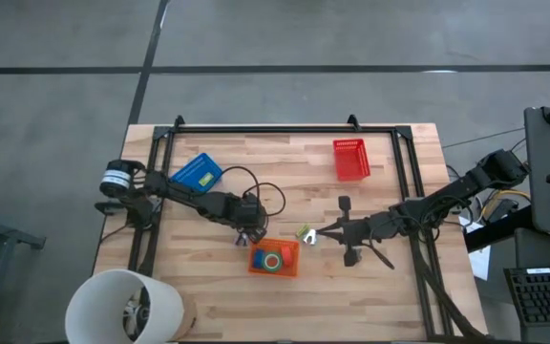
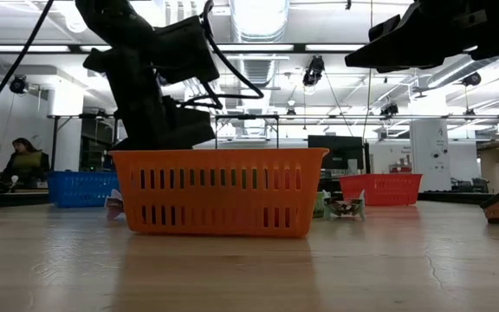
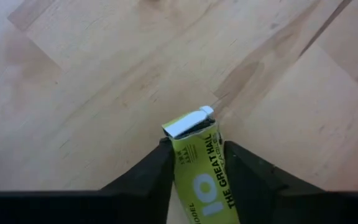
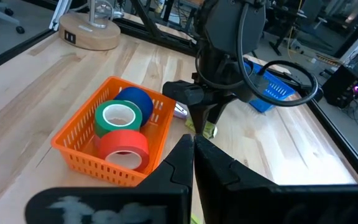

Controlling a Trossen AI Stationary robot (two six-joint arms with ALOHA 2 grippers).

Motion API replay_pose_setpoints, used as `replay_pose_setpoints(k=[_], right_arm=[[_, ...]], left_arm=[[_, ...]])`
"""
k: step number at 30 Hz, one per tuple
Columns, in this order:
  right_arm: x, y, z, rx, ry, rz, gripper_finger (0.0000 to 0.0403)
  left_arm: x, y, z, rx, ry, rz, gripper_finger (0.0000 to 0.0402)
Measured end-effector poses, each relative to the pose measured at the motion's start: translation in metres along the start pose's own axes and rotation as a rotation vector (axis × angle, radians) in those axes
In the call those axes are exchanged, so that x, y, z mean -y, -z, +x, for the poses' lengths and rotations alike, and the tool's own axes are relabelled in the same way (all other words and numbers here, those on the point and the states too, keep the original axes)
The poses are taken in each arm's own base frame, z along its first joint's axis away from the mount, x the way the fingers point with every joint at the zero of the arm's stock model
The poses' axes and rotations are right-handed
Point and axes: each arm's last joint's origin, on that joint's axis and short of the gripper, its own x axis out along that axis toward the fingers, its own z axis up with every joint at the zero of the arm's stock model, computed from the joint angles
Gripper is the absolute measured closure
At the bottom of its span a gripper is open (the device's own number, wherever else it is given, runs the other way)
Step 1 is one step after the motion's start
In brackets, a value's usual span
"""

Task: Pick and place Stapler, Stapler remover, tape
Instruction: Put the green staple box into the blue bin

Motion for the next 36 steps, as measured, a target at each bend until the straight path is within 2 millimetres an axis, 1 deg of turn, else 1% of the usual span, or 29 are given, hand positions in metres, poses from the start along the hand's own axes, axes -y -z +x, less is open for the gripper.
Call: replay_pose_setpoints(k=[3, 5, 14, 21, 25, 30, 36], right_arm=[[0.000, 0.000, 0.000, 0.000, 0.000, 0.000, 0.0394], [0.000, 0.000, 0.000, 0.000, 0.000, 0.000, 0.0394], [0.000, 0.000, 0.000, -0.001, 0.000, 0.002, 0.0394], [0.000, 0.000, 0.000, -0.001, 0.000, 0.001, 0.0394], [0.000, 0.000, 0.000, -0.001, 0.000, 0.000, 0.0394], [0.000, 0.000, 0.000, -0.001, 0.000, 0.002, 0.0394], [0.000, 0.000, 0.000, -0.001, 0.000, 0.002, 0.0394]], left_arm=[[0.000, 0.000, 0.000, 0.004, -0.004, 0.005, 0.0288], [-0.001, -0.001, 0.000, 0.019, -0.016, 0.005, 0.0292], [-0.005, -0.001, -0.006, 0.035, -0.055, 0.010, 0.0281], [-0.011, -0.002, -0.017, 0.059, -0.107, 0.015, 0.0284], [-0.019, -0.004, -0.029, 0.066, -0.148, 0.012, 0.0282], [-0.034, -0.005, -0.050, 0.091, -0.230, 0.000, 0.0283], [-0.060, -0.007, -0.079, 0.130, -0.367, -0.033, 0.0279]])
